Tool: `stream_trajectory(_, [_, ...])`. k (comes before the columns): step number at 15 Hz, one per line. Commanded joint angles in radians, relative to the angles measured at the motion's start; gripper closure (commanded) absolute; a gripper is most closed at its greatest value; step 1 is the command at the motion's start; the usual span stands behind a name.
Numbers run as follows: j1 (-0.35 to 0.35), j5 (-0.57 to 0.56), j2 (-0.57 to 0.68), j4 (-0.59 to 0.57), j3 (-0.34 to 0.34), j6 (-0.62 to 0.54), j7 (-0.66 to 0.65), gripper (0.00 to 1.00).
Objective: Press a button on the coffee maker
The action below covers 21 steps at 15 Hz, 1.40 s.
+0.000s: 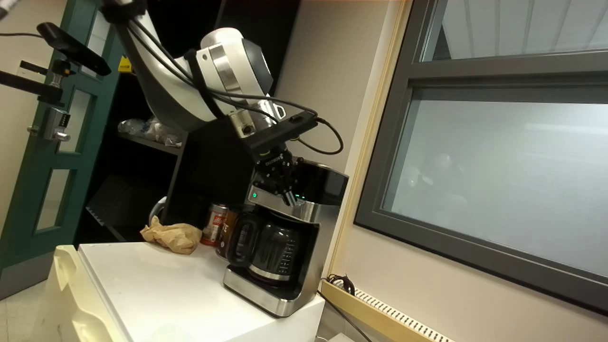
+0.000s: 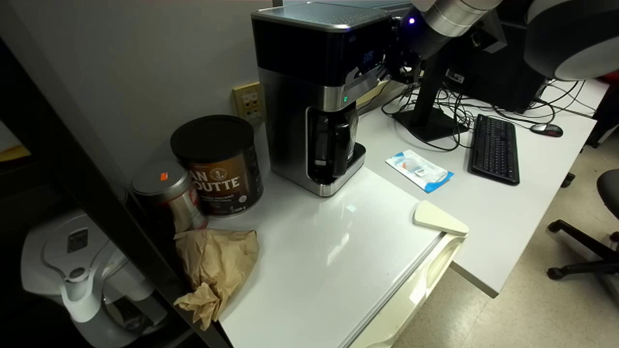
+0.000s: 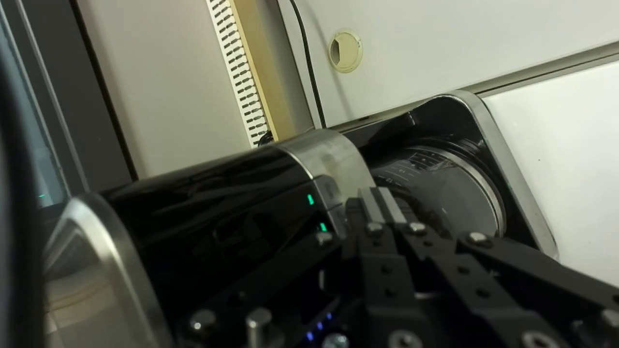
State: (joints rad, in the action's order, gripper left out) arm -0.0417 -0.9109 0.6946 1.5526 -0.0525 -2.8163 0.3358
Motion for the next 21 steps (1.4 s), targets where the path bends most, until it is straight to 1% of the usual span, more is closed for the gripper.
stream_trajectory(1, [-0.011,-0.035,0.003,-0.020,-0.018,-0.032,0.003,1.00])
stream_trajectory(5, [-0.011,-0.055,0.006,-0.021,-0.022,-0.033,-0.004,1.00])
stream_trajectory(10, [-0.019,-0.119,-0.016,0.000,-0.037,-0.063,-0.028,1.00])
stream_trajectory(21, [-0.023,-0.221,-0.044,0.030,-0.055,-0.106,-0.088,1.00])
